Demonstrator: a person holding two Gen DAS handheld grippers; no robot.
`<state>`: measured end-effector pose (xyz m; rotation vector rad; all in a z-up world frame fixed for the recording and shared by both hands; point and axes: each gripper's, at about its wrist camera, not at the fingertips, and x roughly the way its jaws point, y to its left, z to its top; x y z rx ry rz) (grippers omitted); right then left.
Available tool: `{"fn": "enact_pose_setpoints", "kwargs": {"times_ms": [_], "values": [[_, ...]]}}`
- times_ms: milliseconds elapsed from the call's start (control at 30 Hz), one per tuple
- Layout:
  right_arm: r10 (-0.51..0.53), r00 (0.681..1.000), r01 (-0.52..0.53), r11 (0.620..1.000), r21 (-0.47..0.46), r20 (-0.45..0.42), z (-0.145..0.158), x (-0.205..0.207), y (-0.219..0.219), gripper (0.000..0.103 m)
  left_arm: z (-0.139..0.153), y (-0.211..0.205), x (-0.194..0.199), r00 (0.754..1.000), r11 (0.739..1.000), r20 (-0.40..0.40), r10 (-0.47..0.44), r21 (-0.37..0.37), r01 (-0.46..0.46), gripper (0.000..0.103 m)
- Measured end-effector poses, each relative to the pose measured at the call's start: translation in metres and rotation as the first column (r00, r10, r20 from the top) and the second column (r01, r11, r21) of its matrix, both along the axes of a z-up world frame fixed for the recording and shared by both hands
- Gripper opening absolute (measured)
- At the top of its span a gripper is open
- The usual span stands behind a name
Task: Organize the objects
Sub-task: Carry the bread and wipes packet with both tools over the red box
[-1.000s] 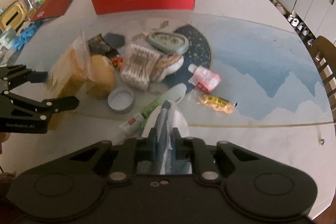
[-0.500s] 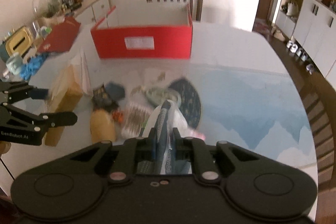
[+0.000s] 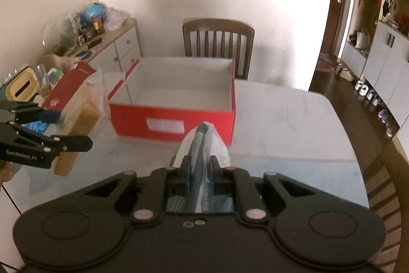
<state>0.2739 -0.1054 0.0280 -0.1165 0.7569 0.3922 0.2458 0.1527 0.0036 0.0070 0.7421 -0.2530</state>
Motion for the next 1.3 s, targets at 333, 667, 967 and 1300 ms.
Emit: {"fn": "enact_pose_setpoints", "kwargs": {"times_ms": [333,667,967,1300], "values": [[0.011,1.0,-0.011,1.0,-0.008,0.027,0.017,0.071,0.023,0.013,0.012,0.017,0.077,0.999,0.997,-0.02,0.034,0.068,-0.033,0.079],[0.019,0.999,-0.016,0.997,-0.081,0.038,-0.003,0.134,0.067,0.013,0.001,0.032,0.155,0.997,0.99,-0.04,0.066,0.131,-0.06,0.079],[-0.038,0.999,0.039,0.992,-0.117,0.005,-0.036,0.18,0.101,0.013,-0.038,0.029,0.209,0.989,0.987,-0.126,0.077,0.151,-0.057,0.079],[-0.099,0.992,0.092,0.992,-0.087,-0.075,-0.08,0.202,0.11,0.013,-0.08,0.023,0.244,0.977,0.979,-0.21,0.043,0.205,0.001,0.079]]}}
